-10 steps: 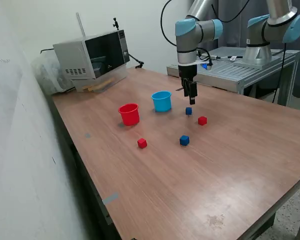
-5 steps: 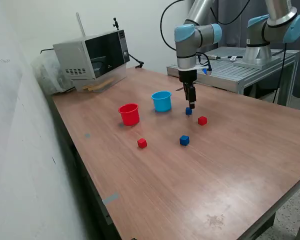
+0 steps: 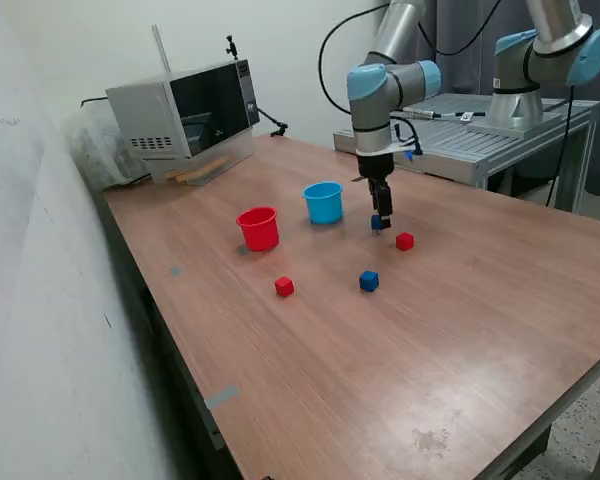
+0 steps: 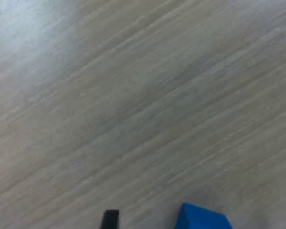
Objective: Place red objects in the red bin, and blue objects in the blue bin.
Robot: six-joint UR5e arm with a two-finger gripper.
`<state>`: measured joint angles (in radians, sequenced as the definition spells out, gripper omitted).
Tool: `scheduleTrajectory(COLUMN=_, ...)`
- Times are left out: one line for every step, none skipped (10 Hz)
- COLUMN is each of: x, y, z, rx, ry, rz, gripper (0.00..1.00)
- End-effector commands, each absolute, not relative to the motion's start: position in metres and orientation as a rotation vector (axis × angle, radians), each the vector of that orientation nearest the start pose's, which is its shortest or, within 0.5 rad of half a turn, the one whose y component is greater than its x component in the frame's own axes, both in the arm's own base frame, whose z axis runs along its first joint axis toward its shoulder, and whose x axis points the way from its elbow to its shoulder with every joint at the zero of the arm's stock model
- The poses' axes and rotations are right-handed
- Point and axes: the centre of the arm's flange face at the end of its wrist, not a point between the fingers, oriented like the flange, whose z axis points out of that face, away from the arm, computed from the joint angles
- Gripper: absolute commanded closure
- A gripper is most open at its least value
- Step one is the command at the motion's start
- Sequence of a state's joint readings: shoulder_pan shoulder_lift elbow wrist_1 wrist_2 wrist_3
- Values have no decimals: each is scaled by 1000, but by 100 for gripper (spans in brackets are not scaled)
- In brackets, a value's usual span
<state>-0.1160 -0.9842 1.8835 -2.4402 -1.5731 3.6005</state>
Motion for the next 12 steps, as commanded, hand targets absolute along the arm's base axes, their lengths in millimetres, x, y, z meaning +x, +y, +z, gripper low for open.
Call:
scheduleTrajectory(x=-592, y=-60, z=106, rx=-1477, ry=2748, rz=-22, gripper=0)
scheduleTrajectory(x=-595, y=-60, z=108, rx=-1481, ry=2751, rz=-16, gripper=100)
scheduleTrajectory(x=-597, y=-60, z=109, rx=-1484, ry=2751, rz=-11, gripper=100)
scheduleTrajectory(x=-597, y=-60, z=109, rx=-1485, ry=2752, rz=-10, gripper=100)
scheduleTrajectory(x=-598, y=-59, z=110, rx=-1487, ry=2751, rz=-10, gripper=100)
scheduleTrajectory(x=-599, y=-60, z=111, rx=-1494, ry=2749, rz=-9, gripper=100)
scheduleTrajectory(x=-600, y=-60, z=111, rx=-1498, ry=2747, rz=-9, gripper=100)
scheduleTrajectory(x=-602, y=-60, z=114, rx=-1502, ry=2745, rz=-5, gripper=100)
scheduleTrajectory(x=-605, y=-60, z=127, rx=-1532, ry=2749, rz=16, gripper=100)
scheduleTrajectory(x=-605, y=-63, z=152, rx=-1589, ry=2747, rz=48, gripper=100)
scheduleTrajectory(x=-600, y=-67, z=184, rx=-1659, ry=2722, rz=67, gripper=100)
scheduleTrajectory(x=-597, y=-68, z=214, rx=-1729, ry=2695, rz=89, gripper=100)
